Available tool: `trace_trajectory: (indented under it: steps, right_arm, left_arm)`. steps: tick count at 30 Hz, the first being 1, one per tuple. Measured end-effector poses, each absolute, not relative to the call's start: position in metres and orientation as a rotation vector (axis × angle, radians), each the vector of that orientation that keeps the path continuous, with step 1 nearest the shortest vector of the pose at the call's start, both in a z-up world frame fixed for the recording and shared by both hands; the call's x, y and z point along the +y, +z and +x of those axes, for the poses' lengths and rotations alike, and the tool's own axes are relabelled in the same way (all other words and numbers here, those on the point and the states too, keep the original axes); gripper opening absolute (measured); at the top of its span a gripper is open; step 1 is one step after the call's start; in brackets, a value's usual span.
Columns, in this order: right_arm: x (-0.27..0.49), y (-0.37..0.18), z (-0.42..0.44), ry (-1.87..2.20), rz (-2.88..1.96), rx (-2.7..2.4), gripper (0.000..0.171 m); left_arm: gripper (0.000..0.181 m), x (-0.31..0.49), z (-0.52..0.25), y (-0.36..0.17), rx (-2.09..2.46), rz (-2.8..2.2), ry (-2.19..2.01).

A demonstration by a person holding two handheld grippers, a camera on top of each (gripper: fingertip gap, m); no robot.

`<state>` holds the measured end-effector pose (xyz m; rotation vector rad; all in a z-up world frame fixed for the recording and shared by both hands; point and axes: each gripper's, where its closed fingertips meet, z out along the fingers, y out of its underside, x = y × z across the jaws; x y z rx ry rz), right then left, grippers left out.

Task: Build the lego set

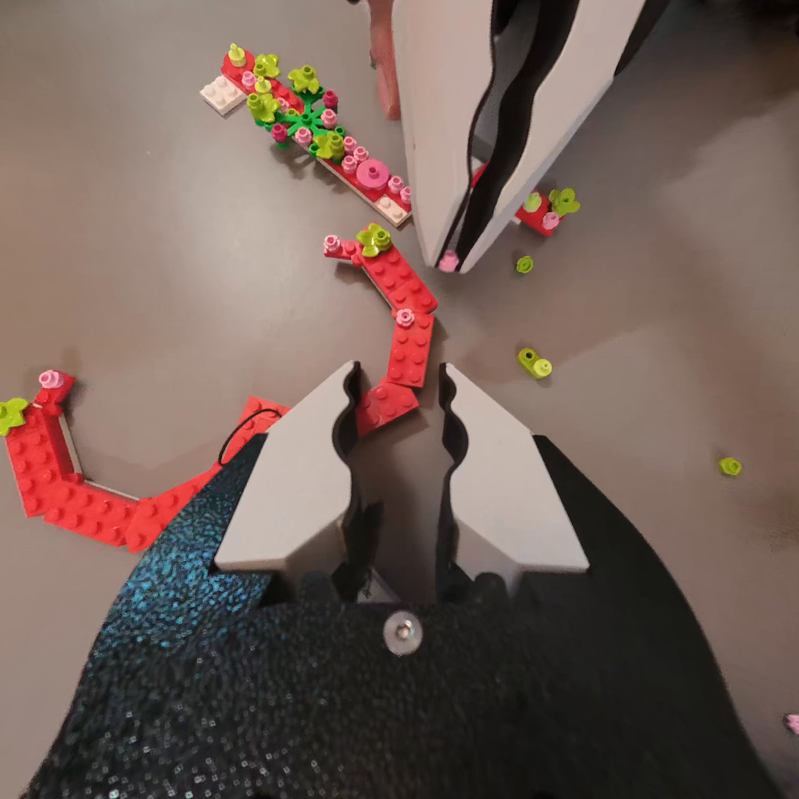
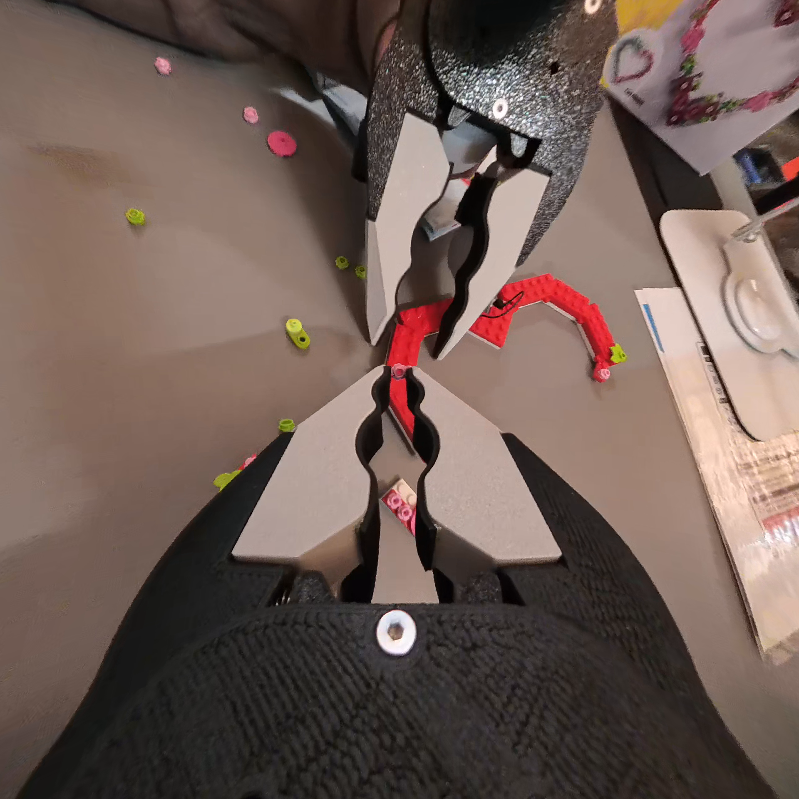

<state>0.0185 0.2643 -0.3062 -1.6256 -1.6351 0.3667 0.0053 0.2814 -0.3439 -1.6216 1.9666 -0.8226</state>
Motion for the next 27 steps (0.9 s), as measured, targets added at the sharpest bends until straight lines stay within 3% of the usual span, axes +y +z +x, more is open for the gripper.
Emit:
trace_trajectory:
  steps: [1,7,27]
  right_arm:
    - [0.264,-0.309,0.017,0.364,-1.644,-1.66,0.005]
    - [0.268,-0.32,0.012,0.262,-1.703,-1.809,0.005]
    - [0.269,-0.328,0.012,0.127,-1.789,-1.932,0.005]
  left_arm:
    - [0.032,0.282,0.006,-0.344,1.965,-1.61,-0.825]
    - [0.016,0.278,0.009,-0.344,1.986,-1.556,-0.829]
    - [0.015,0.274,0.013,-0.342,1.994,-1.549,-0.828]
